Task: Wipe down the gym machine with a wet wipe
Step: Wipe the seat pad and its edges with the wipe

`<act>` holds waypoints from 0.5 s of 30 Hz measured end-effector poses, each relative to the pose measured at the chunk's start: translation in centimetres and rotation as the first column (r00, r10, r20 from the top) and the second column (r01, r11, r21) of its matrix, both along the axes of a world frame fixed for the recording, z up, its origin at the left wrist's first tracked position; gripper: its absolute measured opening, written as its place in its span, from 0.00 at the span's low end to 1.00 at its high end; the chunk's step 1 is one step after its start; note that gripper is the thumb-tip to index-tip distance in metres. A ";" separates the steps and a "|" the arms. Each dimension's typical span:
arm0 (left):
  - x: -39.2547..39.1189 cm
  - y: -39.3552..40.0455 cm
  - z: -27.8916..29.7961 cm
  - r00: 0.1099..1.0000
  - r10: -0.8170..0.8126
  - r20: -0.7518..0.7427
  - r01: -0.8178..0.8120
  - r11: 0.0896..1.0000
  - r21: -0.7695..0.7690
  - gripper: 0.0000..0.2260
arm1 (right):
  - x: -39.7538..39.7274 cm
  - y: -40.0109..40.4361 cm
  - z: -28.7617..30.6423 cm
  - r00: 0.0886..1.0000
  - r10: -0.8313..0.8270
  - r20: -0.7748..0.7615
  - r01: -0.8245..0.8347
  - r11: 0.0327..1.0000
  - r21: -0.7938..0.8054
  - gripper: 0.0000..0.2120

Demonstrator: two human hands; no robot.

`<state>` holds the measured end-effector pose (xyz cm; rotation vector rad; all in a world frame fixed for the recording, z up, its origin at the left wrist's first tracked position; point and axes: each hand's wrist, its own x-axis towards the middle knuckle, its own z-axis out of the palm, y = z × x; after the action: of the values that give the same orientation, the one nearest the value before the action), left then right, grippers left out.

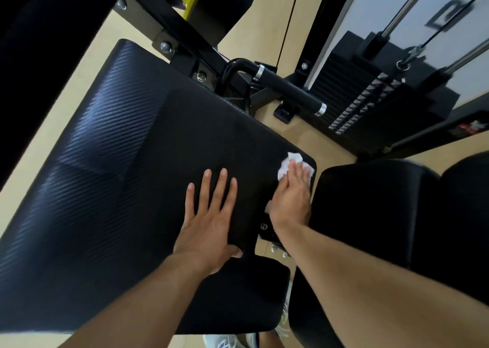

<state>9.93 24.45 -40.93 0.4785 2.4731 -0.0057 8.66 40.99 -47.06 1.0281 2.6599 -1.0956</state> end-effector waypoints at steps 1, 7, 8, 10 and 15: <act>0.0 0.0 0.0 1.000 -0.002 -0.003 0.002 1.000 -0.001 0.61 | 0.0 -0.3 0.1 0.996 -0.070 0.046 0.071 0.997 -0.016 0.23; 0.0 -0.1 -0.2 0.998 -0.039 -0.039 0.038 0.999 -0.035 0.59 | -8.2 -5.4 3.5 0.896 0.400 -0.193 -0.412 0.911 -0.029 0.25; 0.0 -0.3 -0.3 0.998 -0.042 -0.041 0.040 0.998 -0.042 0.58 | -9.3 -6.7 4.0 0.769 0.591 -0.241 -0.606 0.795 0.017 0.26; -0.2 -0.1 -0.3 0.999 -0.037 -0.019 0.036 0.999 -0.021 0.58 | -10.6 -7.4 4.5 0.563 0.794 -0.232 -0.804 0.591 0.071 0.25; 0.4 -0.4 0.2 0.996 -0.028 -0.090 0.030 0.999 0.016 0.60 | -10.0 -3.4 3.4 0.636 0.765 -0.103 -0.753 0.644 0.132 0.28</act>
<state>10.33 24.04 -40.74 0.5323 2.5557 -0.0175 -1.37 37.62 -43.68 -0.2543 2.7721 -0.8729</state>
